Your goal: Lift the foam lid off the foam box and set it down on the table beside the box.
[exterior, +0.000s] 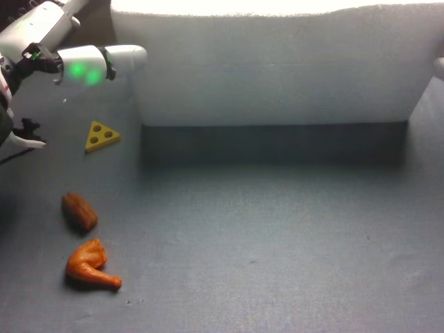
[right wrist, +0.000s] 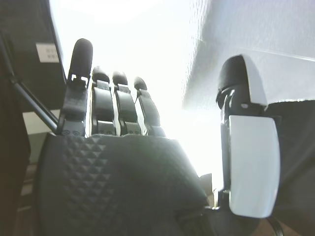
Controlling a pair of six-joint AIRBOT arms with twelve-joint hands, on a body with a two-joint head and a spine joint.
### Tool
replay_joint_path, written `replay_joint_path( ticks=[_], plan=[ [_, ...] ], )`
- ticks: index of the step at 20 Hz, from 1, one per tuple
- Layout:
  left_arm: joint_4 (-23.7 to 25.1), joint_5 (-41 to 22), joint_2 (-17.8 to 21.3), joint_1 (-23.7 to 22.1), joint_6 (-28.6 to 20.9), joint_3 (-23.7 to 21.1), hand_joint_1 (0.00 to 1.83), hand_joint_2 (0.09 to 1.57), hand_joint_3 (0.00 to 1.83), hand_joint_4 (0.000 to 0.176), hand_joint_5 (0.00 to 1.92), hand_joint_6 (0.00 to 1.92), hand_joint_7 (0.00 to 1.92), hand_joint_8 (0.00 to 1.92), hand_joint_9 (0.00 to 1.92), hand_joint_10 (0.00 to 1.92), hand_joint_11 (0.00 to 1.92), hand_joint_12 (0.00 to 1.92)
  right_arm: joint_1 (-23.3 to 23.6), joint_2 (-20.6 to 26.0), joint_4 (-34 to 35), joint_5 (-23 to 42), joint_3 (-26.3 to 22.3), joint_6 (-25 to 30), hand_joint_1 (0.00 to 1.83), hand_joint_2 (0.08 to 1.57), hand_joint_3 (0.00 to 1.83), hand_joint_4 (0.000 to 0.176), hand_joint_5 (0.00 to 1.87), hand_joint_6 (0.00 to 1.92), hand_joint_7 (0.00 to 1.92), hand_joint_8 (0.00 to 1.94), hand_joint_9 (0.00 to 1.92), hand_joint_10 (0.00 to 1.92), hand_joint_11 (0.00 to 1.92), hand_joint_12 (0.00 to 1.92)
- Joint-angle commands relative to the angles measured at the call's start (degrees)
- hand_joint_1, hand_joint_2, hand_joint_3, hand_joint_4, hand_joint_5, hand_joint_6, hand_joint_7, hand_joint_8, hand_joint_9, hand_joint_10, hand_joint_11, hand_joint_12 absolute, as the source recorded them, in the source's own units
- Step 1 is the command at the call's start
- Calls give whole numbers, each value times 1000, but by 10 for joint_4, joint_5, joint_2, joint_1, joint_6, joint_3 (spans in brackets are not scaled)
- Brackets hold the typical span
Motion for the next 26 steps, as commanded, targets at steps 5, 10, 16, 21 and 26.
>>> replay_joint_path(
  ticks=[5,10,16,21,26],
  plan=[
    [11,-61,-8,-12,-19,18,467,965,5,0,0,0,0,0,13,16,0,1092,17,2,-15,57,14,3,650,1032,0,0,0,0,0,0,0,0,0,0],
    [18,-54,-18,-18,-29,28,496,996,0,0,0,0,0,0,0,0,0,601,23,1,-17,54,17,3,624,1042,0,0,0,0,0,0,0,0,0,0],
    [21,-55,-21,-19,-39,32,448,1014,0,0,0,0,0,0,0,0,0,882,27,-3,-20,54,21,10,592,1057,3,0,0,0,0,0,0,0,0,0],
    [23,-55,-24,-19,-44,35,427,1021,5,0,0,0,0,0,0,0,0,452,32,-10,-23,55,26,17,595,1084,8,0,0,0,0,0,0,0,0,0],
    [23,-61,-24,-14,-51,35,407,955,0,0,30,1,0,0,0,0,0,459,32,-10,-26,65,25,30,494,1106,14,0,0,0,0,0,0,0,0,0]
  ],
)
